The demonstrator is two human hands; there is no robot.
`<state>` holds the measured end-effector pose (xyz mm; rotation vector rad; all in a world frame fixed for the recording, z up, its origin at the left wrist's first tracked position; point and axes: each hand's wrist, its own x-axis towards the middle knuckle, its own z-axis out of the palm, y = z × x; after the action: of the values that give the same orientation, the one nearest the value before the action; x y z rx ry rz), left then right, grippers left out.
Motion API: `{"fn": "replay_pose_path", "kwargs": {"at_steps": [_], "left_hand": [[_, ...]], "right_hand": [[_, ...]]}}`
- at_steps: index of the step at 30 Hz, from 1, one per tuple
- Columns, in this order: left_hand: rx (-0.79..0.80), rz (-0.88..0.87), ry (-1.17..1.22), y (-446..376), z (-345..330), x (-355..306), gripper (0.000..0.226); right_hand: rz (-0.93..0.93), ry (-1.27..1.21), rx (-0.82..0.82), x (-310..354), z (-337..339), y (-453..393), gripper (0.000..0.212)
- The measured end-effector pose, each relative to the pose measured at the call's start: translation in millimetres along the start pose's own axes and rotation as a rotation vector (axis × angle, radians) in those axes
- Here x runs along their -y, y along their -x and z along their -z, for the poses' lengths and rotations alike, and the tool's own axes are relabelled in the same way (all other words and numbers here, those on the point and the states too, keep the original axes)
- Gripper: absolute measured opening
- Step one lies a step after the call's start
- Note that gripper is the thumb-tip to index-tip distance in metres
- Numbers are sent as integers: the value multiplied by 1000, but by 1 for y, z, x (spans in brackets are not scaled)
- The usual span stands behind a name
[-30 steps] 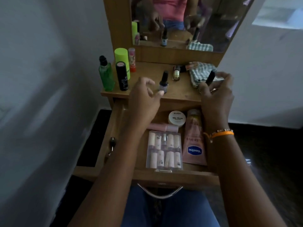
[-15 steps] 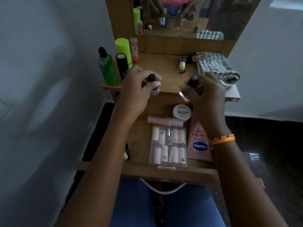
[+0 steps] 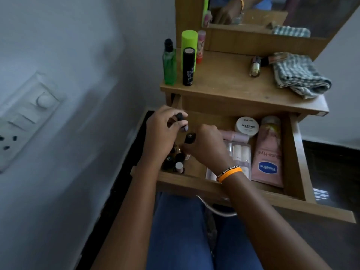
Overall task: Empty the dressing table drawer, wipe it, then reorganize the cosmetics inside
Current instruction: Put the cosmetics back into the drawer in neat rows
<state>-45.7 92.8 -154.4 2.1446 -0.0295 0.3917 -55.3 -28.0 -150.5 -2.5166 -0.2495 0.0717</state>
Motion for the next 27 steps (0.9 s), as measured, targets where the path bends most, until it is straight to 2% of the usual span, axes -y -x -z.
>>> {"fn": "replay_pose_path", "kwargs": {"at_steps": [5,8,10,14,17,20,22,24,27], "left_hand": [[6,14,-18,2,-2,1,8],[1,32,1,3,0,0,7],[-2,45,18,5,1,-1,8],[0,70,12,7,3,-3,10],[7,106,24,7,3,-3,11],[14,123,7,8,3,-4,14],[34,120,3,8,4,-4,15],[55,102,14,8,3,-5,17],[31,93,19,8,4,-5,20]], "right_hand": [[33,25,69,3,-11,-1,34],[-8,-3,124,3,-8,-1,26],[-42,-84,164,3,-6,-3,26],[-155,-319,251,-4,-4,-5,49],[-235,-420,208,-12,-3,-6,41],[-165,-212,69,-19,-4,-11,14],[-55,-48,103,-17,-3,-16,29],[17,-34,159,-14,-4,-21,38],[85,-16,181,-10,-6,-32,36]]}}
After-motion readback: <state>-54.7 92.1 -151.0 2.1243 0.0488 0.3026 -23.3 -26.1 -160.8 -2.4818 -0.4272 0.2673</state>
